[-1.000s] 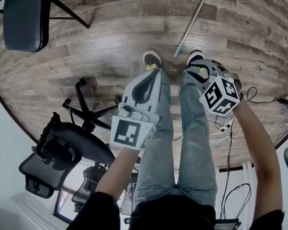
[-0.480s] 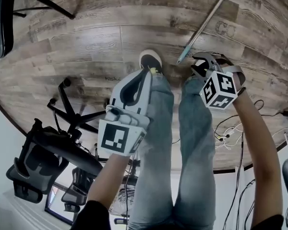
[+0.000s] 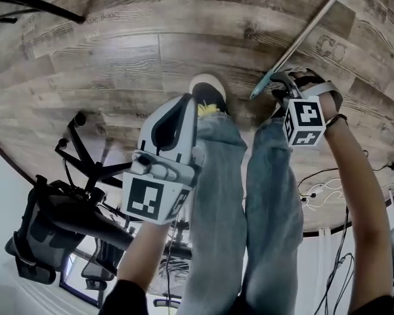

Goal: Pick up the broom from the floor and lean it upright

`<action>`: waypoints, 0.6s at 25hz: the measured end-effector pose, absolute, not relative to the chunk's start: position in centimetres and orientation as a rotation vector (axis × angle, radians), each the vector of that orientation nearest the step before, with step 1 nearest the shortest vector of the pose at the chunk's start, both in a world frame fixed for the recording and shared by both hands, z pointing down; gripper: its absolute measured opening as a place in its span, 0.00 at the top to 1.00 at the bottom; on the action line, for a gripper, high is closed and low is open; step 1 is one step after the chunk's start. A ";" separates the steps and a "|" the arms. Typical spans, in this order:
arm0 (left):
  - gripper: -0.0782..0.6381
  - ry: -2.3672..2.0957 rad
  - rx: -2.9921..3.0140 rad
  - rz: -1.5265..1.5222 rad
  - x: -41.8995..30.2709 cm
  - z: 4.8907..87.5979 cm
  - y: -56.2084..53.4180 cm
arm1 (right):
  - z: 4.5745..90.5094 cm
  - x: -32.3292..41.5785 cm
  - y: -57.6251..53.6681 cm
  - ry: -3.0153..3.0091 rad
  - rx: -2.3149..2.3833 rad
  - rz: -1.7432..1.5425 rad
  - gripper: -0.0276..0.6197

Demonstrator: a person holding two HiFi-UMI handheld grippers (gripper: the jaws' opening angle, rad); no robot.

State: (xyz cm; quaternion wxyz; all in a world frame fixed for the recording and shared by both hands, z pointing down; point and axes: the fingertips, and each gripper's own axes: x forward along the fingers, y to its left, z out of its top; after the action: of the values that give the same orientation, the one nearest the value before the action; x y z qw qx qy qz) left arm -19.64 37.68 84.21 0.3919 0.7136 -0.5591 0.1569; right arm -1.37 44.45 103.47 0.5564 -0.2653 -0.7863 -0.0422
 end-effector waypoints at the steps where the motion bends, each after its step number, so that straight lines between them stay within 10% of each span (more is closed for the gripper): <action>1: 0.87 -1.422 1.812 0.397 -19.7 84.5 37.6 | 103.9 -1.3 44.4 -1.854 -0.640 -0.122 0.72; 15: 0.87 -1.413 1.824 0.426 -20.9 86.0 35.2 | 108.5 -1.2 43.2 -1.737 -0.782 -0.371 0.69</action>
State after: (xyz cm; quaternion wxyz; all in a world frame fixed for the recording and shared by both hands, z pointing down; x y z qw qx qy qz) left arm -20.90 35.25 86.00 0.3872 0.7167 -0.5553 0.1674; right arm -1.22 43.22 108.47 0.5651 -0.3326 -0.7384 -0.1575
